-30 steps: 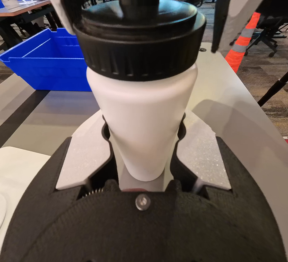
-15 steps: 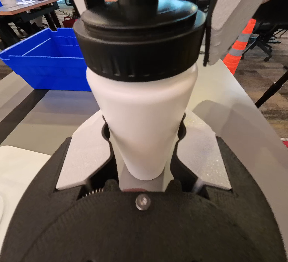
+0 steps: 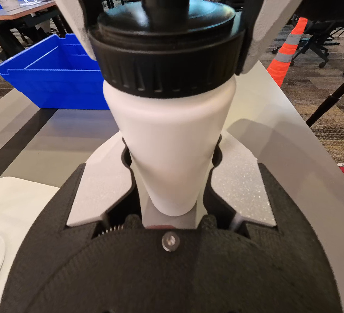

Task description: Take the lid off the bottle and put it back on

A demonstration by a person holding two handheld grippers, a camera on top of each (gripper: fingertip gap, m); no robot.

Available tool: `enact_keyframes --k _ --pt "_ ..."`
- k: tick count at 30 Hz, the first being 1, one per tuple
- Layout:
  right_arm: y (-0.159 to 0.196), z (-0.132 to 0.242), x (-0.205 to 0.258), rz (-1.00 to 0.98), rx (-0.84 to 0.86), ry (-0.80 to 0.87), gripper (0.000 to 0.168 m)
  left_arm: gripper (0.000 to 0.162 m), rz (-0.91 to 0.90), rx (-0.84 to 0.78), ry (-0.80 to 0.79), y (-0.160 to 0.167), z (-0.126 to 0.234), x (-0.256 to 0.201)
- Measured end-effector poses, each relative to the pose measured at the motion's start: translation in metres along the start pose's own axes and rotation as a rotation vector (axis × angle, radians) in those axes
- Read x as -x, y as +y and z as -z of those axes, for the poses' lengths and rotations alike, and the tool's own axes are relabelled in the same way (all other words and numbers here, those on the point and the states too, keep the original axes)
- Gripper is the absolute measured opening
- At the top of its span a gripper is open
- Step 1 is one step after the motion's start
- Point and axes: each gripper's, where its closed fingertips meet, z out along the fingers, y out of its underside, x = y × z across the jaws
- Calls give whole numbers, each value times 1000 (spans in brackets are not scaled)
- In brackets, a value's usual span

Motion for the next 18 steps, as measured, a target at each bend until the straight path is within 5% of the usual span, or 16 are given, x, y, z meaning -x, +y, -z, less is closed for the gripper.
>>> enact_keyframes --k 7,12,18 --pt "-2 0 0 -278 -22 -5 76 86 6 -3 1 0 0 1" --pt "-3 6 2 -160 -55 -23 86 86 2 2 -4 0 -1 1" --pt "-1 7 1 59 -24 6 76 86 -2 4 -1 -1 -2 0"
